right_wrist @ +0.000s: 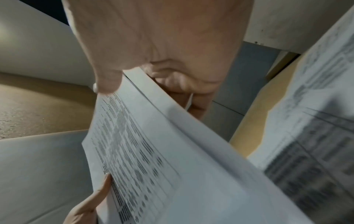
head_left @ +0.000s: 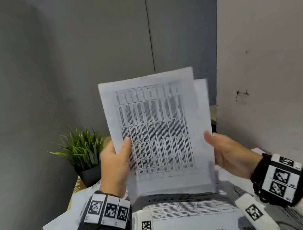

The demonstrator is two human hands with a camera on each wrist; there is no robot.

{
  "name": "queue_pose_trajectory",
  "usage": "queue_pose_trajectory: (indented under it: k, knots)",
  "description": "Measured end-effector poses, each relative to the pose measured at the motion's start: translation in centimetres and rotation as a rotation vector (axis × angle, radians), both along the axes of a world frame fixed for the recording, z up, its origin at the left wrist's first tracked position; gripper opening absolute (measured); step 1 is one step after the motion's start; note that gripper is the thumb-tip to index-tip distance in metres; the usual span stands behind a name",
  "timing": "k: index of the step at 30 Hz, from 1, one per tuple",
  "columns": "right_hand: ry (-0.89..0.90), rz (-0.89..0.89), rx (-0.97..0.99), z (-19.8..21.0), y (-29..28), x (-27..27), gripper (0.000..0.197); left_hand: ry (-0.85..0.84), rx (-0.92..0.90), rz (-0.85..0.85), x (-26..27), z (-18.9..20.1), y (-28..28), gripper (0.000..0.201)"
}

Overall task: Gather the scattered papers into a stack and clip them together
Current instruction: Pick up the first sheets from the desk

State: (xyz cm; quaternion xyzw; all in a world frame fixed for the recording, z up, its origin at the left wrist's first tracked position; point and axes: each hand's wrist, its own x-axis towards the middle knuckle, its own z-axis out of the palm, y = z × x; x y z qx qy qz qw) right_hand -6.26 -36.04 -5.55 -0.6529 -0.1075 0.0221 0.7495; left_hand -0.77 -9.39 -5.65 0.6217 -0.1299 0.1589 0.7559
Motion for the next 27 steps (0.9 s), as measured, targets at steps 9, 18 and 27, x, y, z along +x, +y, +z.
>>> queue_pose_trajectory:
  k: [9, 18, 27]
  knots:
    - [-0.174, -0.172, -0.018, 1.5, 0.4, 0.9, 0.052, -0.132, 0.05, -0.055, -0.3, -0.1, -0.1, 0.058]
    - [-0.106, -0.141, -0.139, 1.3, 2.5, -0.4, 0.052, 0.069, 0.114, -0.27, -0.9, -0.7, 0.4, 0.024]
    - [-0.041, -0.09, -0.33, 1.9, 0.9, -0.3, 0.049, 0.1, 0.266, -0.296, -1.4, -0.5, 0.0, 0.033]
